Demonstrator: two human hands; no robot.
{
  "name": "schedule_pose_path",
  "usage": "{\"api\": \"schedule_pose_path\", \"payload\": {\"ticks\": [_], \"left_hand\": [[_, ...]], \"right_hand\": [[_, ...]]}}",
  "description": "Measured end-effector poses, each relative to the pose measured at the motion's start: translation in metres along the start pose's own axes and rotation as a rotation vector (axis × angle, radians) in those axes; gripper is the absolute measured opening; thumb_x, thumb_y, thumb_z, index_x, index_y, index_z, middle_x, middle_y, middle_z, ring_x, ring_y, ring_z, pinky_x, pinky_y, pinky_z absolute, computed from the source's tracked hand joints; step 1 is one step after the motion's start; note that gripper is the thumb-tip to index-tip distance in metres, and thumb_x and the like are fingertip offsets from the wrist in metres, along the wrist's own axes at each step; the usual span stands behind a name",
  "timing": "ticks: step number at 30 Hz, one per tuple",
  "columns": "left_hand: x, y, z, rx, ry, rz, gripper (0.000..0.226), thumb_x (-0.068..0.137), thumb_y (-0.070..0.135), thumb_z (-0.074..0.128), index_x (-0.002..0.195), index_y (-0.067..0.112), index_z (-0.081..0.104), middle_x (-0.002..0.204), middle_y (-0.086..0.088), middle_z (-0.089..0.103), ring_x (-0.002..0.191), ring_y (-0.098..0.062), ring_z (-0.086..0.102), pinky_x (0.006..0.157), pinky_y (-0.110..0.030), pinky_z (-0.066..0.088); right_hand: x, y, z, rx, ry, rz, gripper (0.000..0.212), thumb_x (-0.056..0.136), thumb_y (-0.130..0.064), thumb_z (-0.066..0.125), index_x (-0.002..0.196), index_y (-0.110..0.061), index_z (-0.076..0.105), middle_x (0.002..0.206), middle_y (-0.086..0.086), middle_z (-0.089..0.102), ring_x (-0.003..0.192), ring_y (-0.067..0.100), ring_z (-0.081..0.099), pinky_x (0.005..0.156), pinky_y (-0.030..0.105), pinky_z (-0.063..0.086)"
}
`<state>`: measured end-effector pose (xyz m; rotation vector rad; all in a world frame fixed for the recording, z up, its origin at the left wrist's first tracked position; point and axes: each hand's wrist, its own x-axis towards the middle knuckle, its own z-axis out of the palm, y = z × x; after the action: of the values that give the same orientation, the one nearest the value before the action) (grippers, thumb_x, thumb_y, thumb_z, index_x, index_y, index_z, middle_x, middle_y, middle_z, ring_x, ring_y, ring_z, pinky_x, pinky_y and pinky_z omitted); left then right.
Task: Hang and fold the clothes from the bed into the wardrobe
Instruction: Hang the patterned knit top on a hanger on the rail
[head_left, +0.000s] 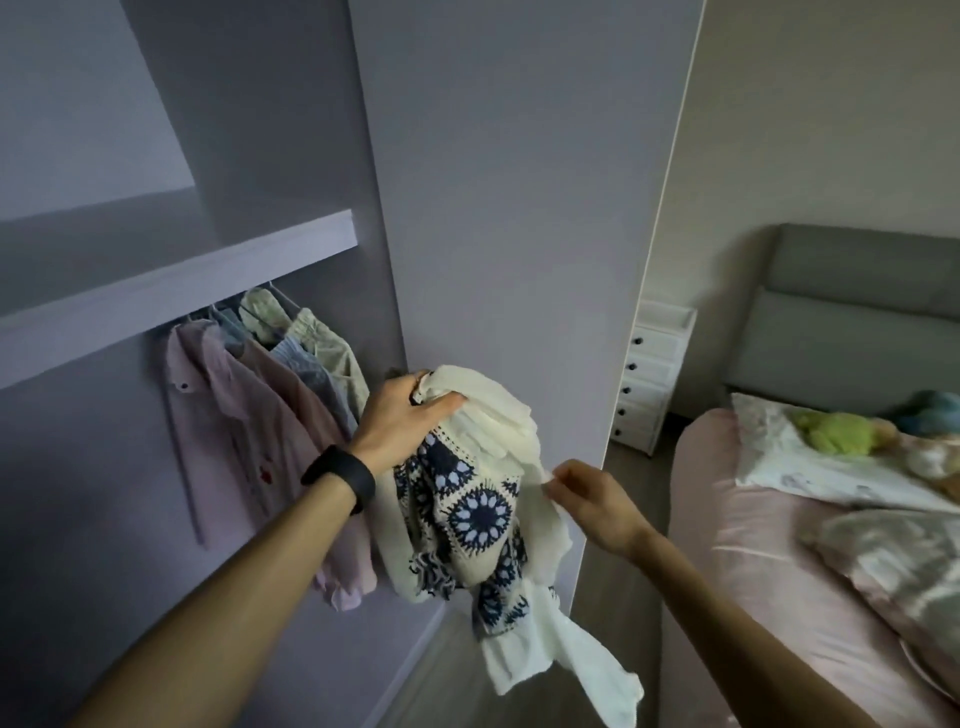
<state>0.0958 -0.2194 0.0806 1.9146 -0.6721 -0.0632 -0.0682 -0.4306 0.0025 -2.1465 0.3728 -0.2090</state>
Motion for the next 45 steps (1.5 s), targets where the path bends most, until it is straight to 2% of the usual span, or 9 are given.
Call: {"api": "schedule_pose_path", "payload": {"ticks": [3, 12, 16, 19, 25, 28, 32, 36, 45], "left_hand": [[0.001, -0.01, -0.021, -0.048, 0.035, -0.056, 0.016, 0.083, 0.036, 0.079, 0.094, 0.026, 0.075, 0.094, 0.011, 0.077, 0.092, -0.008, 0.071, 0.09, -0.037, 0.057], [-0.012, -0.011, -0.054, 0.114, -0.122, -0.097, 0.022, 0.078, 0.042, 0.083, 0.084, 0.023, 0.072, 0.081, 0.013, 0.075, 0.077, -0.004, 0.068, 0.07, -0.025, 0.05], [-0.015, -0.002, -0.057, -0.086, -0.044, -0.166, 0.027, 0.076, 0.034, 0.086, 0.093, 0.015, 0.076, 0.092, 0.0, 0.078, 0.091, -0.017, 0.073, 0.091, -0.041, 0.057], [-0.012, 0.01, -0.055, -0.163, -0.013, -0.2, 0.032, 0.076, 0.032, 0.086, 0.095, 0.008, 0.076, 0.096, -0.007, 0.077, 0.097, -0.026, 0.073, 0.096, -0.051, 0.054], [-0.014, 0.006, -0.09, 0.1, -0.193, -0.214, 0.03, 0.078, 0.025, 0.085, 0.092, 0.0, 0.074, 0.093, -0.01, 0.076, 0.089, -0.023, 0.071, 0.088, -0.037, 0.054], [-0.025, -0.011, -0.116, 0.167, -0.205, -0.269, 0.014, 0.085, 0.021, 0.078, 0.088, 0.008, 0.074, 0.081, -0.002, 0.074, 0.069, -0.006, 0.064, 0.06, -0.019, 0.047], [-0.032, -0.031, -0.134, 0.145, -0.032, -0.245, 0.008, 0.09, 0.008, 0.072, 0.095, 0.012, 0.076, 0.087, -0.004, 0.078, 0.083, -0.006, 0.073, 0.085, -0.02, 0.055], [-0.031, -0.031, -0.105, 0.108, -0.145, -0.214, 0.01, 0.088, 0.01, 0.073, 0.092, 0.019, 0.075, 0.085, 0.003, 0.077, 0.084, -0.015, 0.073, 0.074, -0.024, 0.057], [-0.048, -0.021, 0.034, 0.172, -0.388, -0.146, 0.064, 0.071, 0.075, 0.071, 0.121, 0.037, 0.059, 0.107, 0.015, 0.072, 0.098, -0.007, 0.068, 0.085, -0.028, 0.054]], "right_hand": [[0.012, -0.015, -0.016, 0.116, 0.192, 0.028, 0.01, 0.1, -0.023, 0.055, 0.095, -0.014, 0.057, 0.086, 0.008, 0.067, 0.08, 0.03, 0.059, 0.08, 0.044, 0.051], [0.049, -0.064, -0.03, -0.01, 0.555, 0.065, 0.02, 0.098, -0.034, 0.05, 0.111, -0.021, 0.059, 0.097, 0.001, 0.067, 0.087, 0.028, 0.063, 0.077, 0.034, 0.046], [0.032, -0.073, 0.02, 0.396, 0.181, 0.102, 0.054, 0.087, -0.044, 0.074, 0.126, -0.024, 0.042, 0.109, -0.001, 0.07, 0.084, 0.022, 0.072, 0.068, 0.034, 0.056], [0.01, -0.083, 0.076, 0.306, -0.267, 0.074, 0.095, 0.062, -0.071, 0.083, 0.135, -0.036, 0.033, 0.12, -0.012, 0.059, 0.105, 0.014, 0.065, 0.086, 0.033, 0.056], [0.033, -0.083, 0.07, 0.076, 0.082, -0.027, 0.017, 0.093, -0.023, 0.066, 0.11, -0.025, 0.065, 0.096, 0.004, 0.074, 0.082, 0.024, 0.07, 0.081, 0.047, 0.059], [0.052, -0.076, 0.031, 0.072, 0.242, 0.001, 0.015, 0.094, -0.018, 0.062, 0.106, -0.025, 0.065, 0.095, 0.006, 0.074, 0.09, 0.026, 0.069, 0.085, 0.041, 0.057], [0.066, -0.072, 0.0, 0.15, 0.281, 0.02, 0.012, 0.095, -0.023, 0.059, 0.102, -0.029, 0.066, 0.097, 0.005, 0.075, 0.088, 0.022, 0.07, 0.084, 0.038, 0.057], [0.069, -0.083, 0.005, 0.063, 0.212, -0.031, 0.009, 0.094, -0.033, 0.064, 0.094, -0.025, 0.066, 0.088, -0.004, 0.073, 0.079, 0.013, 0.068, 0.073, 0.029, 0.053], [0.071, -0.105, 0.016, 0.545, 0.031, 0.228, 0.031, 0.092, -0.024, 0.071, 0.111, -0.004, 0.057, 0.074, 0.007, 0.061, 0.046, 0.01, 0.059, 0.041, 0.023, 0.045]]}}
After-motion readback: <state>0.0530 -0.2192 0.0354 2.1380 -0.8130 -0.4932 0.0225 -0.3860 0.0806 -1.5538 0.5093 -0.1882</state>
